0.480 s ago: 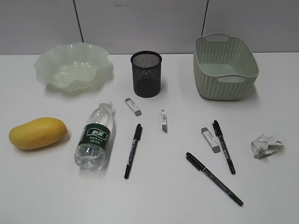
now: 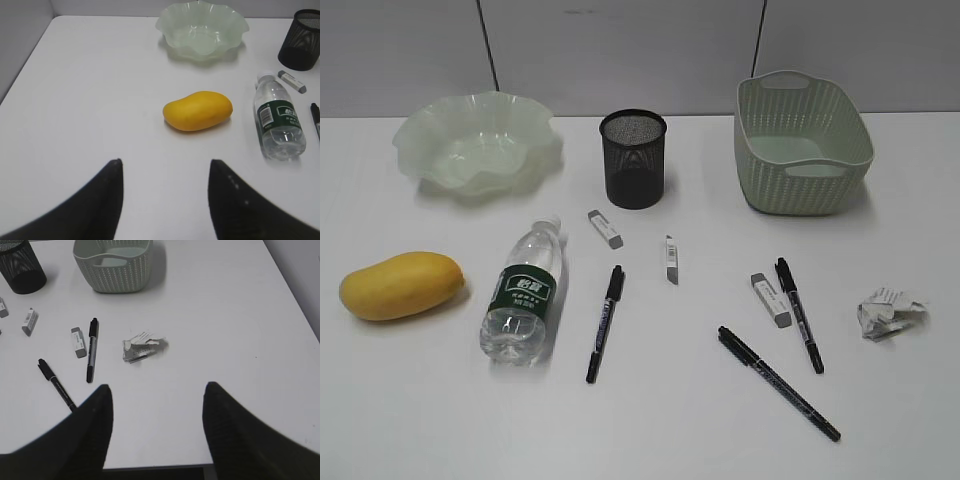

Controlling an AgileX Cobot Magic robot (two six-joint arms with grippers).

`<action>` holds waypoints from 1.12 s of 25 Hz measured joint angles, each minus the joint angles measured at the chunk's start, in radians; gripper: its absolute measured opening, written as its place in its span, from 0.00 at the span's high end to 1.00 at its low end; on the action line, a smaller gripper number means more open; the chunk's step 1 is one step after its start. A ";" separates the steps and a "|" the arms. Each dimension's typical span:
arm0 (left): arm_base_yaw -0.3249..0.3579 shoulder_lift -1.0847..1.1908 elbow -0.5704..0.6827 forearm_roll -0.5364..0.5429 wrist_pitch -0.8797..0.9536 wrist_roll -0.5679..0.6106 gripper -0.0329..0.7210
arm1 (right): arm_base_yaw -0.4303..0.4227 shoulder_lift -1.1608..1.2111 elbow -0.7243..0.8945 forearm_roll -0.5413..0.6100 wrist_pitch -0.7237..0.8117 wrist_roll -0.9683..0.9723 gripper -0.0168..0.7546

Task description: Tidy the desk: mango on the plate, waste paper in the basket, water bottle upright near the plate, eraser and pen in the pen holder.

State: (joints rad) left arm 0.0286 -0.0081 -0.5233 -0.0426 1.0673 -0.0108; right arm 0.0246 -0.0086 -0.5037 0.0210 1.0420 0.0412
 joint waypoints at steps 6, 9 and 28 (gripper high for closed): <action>0.000 0.000 0.000 0.000 0.000 0.000 0.40 | 0.000 0.000 0.000 0.000 0.000 0.000 0.38; 0.000 0.000 0.000 0.000 0.000 0.000 0.40 | 0.000 0.000 0.000 0.000 0.000 0.000 0.38; 0.000 0.057 -0.002 0.018 -0.001 0.002 0.41 | 0.000 0.000 0.000 0.000 0.001 0.000 0.38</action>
State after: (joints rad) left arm 0.0286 0.0491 -0.5257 -0.0246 1.0661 -0.0085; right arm 0.0246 -0.0086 -0.5037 0.0214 1.0427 0.0412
